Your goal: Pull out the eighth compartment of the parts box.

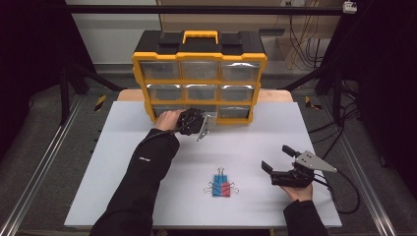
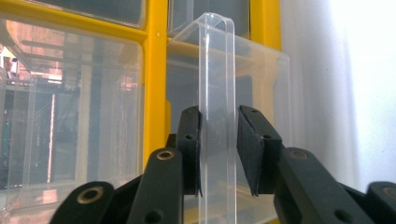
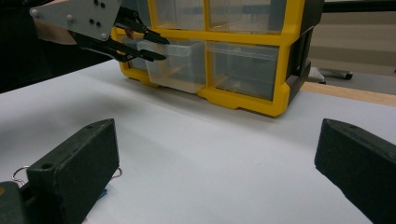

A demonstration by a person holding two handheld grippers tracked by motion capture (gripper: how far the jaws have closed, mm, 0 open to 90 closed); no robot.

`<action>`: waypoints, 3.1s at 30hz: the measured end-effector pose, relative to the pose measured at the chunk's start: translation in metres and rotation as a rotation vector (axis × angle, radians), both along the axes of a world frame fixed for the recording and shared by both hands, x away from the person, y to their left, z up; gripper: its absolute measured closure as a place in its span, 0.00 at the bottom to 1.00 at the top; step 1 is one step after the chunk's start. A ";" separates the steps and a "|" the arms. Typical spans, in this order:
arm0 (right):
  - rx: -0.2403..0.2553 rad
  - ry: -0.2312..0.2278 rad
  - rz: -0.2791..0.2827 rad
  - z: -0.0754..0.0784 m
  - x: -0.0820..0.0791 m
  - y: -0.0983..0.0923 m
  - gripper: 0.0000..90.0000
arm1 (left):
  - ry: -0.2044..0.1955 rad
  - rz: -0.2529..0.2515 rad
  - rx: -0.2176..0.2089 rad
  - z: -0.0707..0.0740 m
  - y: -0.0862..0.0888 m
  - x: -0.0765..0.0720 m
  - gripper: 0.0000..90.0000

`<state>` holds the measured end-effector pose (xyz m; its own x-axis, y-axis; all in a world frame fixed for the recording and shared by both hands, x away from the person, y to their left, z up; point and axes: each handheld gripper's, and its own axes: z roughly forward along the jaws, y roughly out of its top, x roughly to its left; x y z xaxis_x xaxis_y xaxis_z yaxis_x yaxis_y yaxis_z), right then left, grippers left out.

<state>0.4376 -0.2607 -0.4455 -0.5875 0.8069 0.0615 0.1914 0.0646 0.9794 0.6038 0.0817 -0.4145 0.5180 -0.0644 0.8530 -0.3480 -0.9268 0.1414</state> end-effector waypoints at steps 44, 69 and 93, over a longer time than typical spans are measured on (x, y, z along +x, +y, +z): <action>-0.008 0.006 -0.001 0.000 0.000 0.001 0.00 | 0.026 0.007 0.018 0.004 -0.002 -0.023 0.82; -0.005 0.010 -0.006 0.000 -0.001 0.001 0.00 | 0.029 -0.005 0.022 0.005 -0.001 -0.047 0.82; -0.007 0.010 -0.006 0.000 -0.001 0.001 0.00 | 0.046 -0.013 0.006 0.004 -0.001 -0.054 0.81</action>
<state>0.4367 -0.2596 -0.4454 -0.5816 0.8111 0.0618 0.2019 0.0703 0.9769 0.5499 0.0809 -0.4110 0.5556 -0.0763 0.8279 -0.3531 -0.9232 0.1519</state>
